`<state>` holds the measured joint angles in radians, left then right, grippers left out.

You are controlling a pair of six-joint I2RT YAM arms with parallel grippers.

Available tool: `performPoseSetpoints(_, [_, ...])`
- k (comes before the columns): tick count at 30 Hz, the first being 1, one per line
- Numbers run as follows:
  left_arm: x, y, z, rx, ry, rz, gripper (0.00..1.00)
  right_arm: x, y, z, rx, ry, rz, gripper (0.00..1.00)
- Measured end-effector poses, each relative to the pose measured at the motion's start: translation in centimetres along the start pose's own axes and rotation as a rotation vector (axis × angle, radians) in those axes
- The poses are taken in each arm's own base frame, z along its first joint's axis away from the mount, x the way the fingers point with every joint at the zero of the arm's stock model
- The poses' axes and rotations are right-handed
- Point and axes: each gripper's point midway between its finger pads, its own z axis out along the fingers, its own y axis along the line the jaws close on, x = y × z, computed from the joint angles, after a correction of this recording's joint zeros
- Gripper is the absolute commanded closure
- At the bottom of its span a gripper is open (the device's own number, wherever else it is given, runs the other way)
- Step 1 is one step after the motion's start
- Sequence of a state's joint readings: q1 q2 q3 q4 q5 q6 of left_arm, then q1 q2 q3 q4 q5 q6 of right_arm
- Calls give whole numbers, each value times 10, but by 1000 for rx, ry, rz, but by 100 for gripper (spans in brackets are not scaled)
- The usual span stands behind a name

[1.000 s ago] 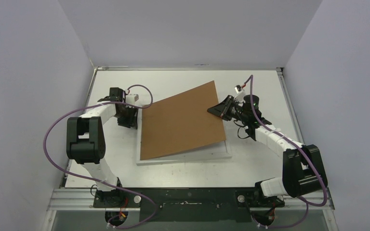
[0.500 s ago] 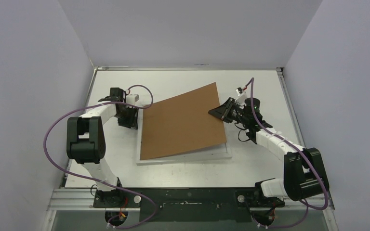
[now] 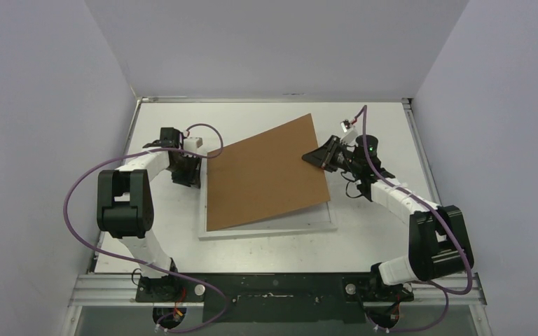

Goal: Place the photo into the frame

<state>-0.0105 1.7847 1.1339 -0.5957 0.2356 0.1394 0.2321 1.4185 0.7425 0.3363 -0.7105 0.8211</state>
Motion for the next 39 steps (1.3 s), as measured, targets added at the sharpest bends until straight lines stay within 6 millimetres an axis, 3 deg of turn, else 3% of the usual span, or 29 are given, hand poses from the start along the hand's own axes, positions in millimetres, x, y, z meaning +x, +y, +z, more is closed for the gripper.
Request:
performPoseSetpoints(10, [0, -1, 0, 3, 0, 1, 63, -4, 2, 2, -18, 6, -18, 95])
performPoseSetpoints(17, [1, -1, 1, 4, 3, 0, 63, 10, -10, -2, 11, -11, 12, 95])
performPoseSetpoints(24, [4, -1, 5, 9, 18, -4, 63, 12, -7, -5, 9, -26, 0, 93])
performPoseSetpoints(32, [4, -2, 5, 9, 19, -1, 63, 15, -21, -5, 63, -22, -45, 62])
performPoseSetpoints(39, [4, -5, 5, 18, 20, 3, 63, 33, -44, -9, 161, 41, -99, 42])
